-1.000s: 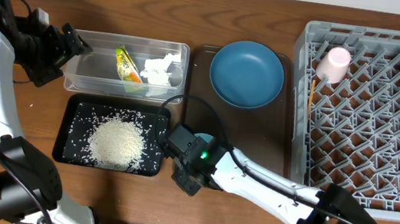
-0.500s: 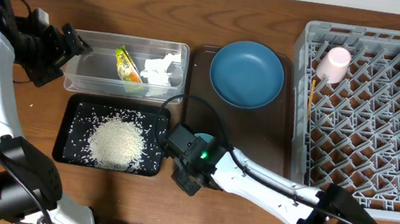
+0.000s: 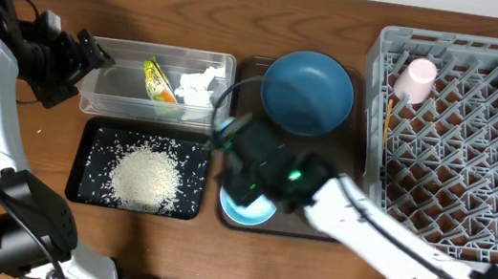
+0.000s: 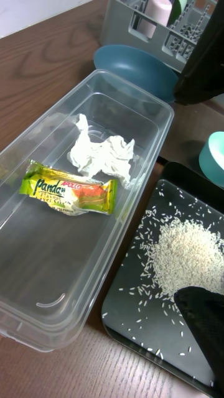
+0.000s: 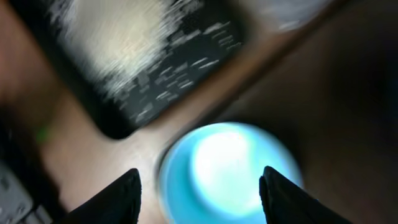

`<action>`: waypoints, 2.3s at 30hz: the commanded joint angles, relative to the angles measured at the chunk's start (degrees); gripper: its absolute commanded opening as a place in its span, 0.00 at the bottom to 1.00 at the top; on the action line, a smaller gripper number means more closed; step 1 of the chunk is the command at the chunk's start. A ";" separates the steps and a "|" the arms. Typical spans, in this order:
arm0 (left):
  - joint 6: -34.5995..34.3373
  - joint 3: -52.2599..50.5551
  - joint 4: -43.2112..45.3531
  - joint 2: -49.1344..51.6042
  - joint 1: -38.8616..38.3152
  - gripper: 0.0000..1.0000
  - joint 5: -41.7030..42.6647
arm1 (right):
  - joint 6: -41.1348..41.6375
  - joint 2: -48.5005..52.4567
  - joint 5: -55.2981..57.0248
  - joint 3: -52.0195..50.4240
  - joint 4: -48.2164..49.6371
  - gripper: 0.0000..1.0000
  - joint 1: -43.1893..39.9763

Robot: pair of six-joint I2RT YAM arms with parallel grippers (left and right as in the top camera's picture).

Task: Sort waste into correct bins and load items into the dishwasher rack
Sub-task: 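Shift the right gripper to the teal plate rim and grasp it, then lift the teal plate with the right gripper and carry it to the rack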

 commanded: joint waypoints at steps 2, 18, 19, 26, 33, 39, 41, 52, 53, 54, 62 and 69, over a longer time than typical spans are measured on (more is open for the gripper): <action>0.37 1.31 -0.20 -0.96 0.20 0.96 0.07 | -3.56 -0.15 4.37 0.50 1.55 0.58 -6.80; 0.37 1.31 -0.22 -0.96 0.20 0.96 0.07 | -7.67 13.55 5.29 0.26 19.71 0.52 -15.34; 0.37 1.31 -0.22 -0.96 0.20 0.96 0.07 | -7.65 14.64 5.33 0.26 20.55 0.53 -15.37; 0.37 1.31 -0.24 -0.96 0.20 0.96 0.07 | -7.63 19.61 5.88 0.26 22.86 0.51 -15.47; 0.37 1.31 -0.22 -0.96 0.20 0.96 0.07 | -7.39 20.81 5.84 0.24 22.69 0.32 -15.41; 0.37 1.31 -0.22 -0.96 0.20 0.96 0.07 | -6.71 20.76 5.84 0.26 22.64 0.01 -15.41; 0.37 1.31 -0.22 -0.96 0.20 0.96 0.07 | -6.71 20.74 5.79 0.26 22.51 0.01 -15.39; 0.37 1.31 -0.22 -0.96 0.20 0.96 0.07 | -3.58 8.35 -1.49 0.35 18.47 0.01 -15.39; 0.37 1.31 -0.22 -0.96 0.20 0.96 0.07 | -2.62 5.25 -2.69 0.33 17.68 0.01 -15.47; 0.37 1.31 -0.22 -0.96 0.20 0.96 0.07 | -1.64 2.38 -3.48 0.35 16.94 0.01 -15.52; 0.37 1.31 -0.22 -0.96 0.20 0.96 0.07 | 6.12 -24.13 -4.39 0.33 5.73 0.01 -20.65; 0.37 1.31 -0.22 -0.96 0.20 0.96 0.07 | 8.72 -37.40 -16.61 0.33 -3.63 0.01 -36.79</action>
